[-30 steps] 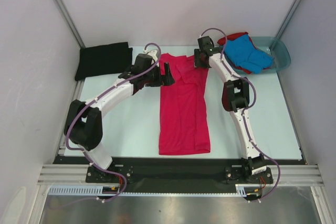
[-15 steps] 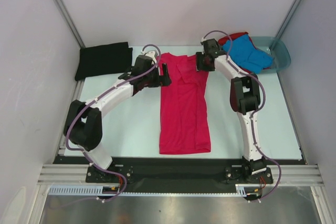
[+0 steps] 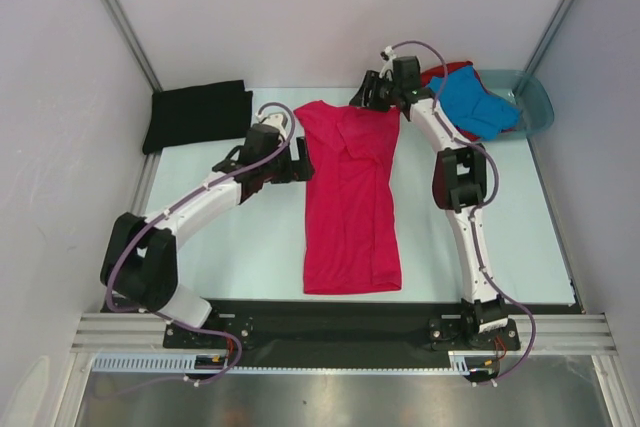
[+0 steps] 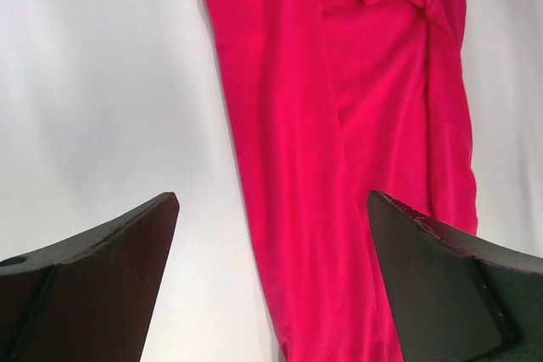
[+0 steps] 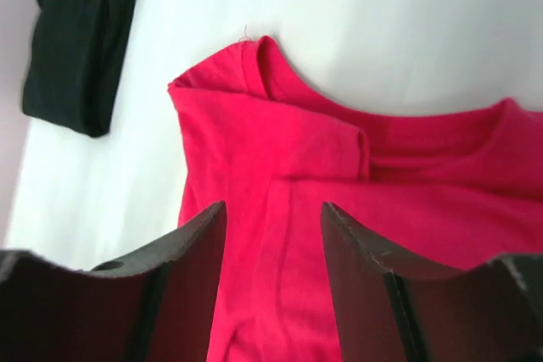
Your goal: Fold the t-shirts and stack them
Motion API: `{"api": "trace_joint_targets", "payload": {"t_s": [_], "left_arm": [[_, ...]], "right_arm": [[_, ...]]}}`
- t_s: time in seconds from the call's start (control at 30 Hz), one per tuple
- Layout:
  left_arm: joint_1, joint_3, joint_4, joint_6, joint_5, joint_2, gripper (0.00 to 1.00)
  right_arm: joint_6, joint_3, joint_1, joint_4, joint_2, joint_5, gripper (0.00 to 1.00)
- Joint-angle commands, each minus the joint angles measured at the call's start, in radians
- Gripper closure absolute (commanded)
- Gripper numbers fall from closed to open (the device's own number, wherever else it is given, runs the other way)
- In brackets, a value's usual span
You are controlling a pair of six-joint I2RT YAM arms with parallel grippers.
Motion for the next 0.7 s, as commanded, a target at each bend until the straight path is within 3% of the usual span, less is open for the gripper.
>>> {"api": "trace_joint_targets", "payload": {"t_s": [0.0,0.33,0.67], "left_arm": [[0.001,-0.042,0.045,-0.014,0.041,-0.058,0.00],[0.002,-0.221,0.126,-0.058,0.093,-0.169,0.00],[0.002,-0.204,0.109,-0.051,0.098,-0.129,0.00]], "right_arm": [[0.112,0.107,-0.017,0.078,0.129,-0.152,0.46],[0.189,0.138,-0.053,0.237,0.215,-0.159,0.44],[0.244,0.177,-0.053,0.313,0.291,-0.184,0.42]]}}
